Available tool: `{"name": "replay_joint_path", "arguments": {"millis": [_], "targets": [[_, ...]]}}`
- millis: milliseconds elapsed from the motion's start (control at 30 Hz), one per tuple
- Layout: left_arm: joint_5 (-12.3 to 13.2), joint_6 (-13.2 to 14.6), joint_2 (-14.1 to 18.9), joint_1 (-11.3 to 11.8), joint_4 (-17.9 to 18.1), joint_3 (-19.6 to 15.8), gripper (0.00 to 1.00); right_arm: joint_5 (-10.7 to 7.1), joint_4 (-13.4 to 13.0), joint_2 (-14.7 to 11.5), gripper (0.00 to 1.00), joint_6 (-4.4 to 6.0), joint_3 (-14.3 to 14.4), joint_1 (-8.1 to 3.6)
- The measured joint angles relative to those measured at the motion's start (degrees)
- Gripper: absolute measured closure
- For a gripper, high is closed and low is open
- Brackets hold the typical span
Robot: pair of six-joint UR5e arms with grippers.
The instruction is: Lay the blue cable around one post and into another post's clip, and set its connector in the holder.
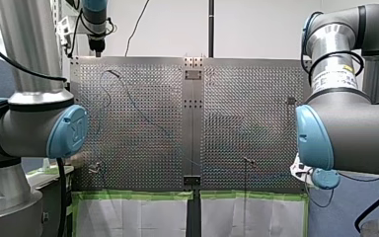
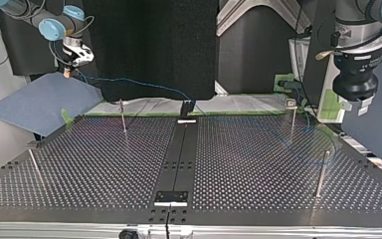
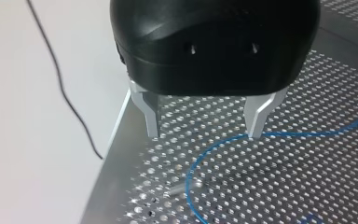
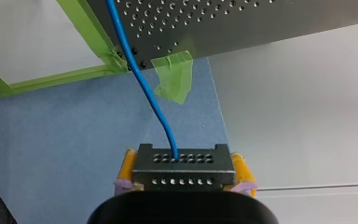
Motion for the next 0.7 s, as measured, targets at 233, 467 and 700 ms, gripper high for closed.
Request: {"name": "replay_joint_path", "arguments": {"millis": [233, 467, 700], "targets": [[2.6, -3.4, -0.9, 0.3, 3.4, -2.6, 0.12, 0.00, -0.1, 0.0, 1.00, -0.07, 0.0, 0.09], [6.4, -7.2, -4.3, 0.4, 7.2, -6.4, 0.12, 0.00, 0.0, 0.0, 1.00, -0.38, 0.0, 0.35], [10.0, -10.9, -7.2, 1.1, 10.9, -10.0, 0.12, 0.00, -0.1, 0.0, 1.00, -0.54, 0.0, 0.49]]}}
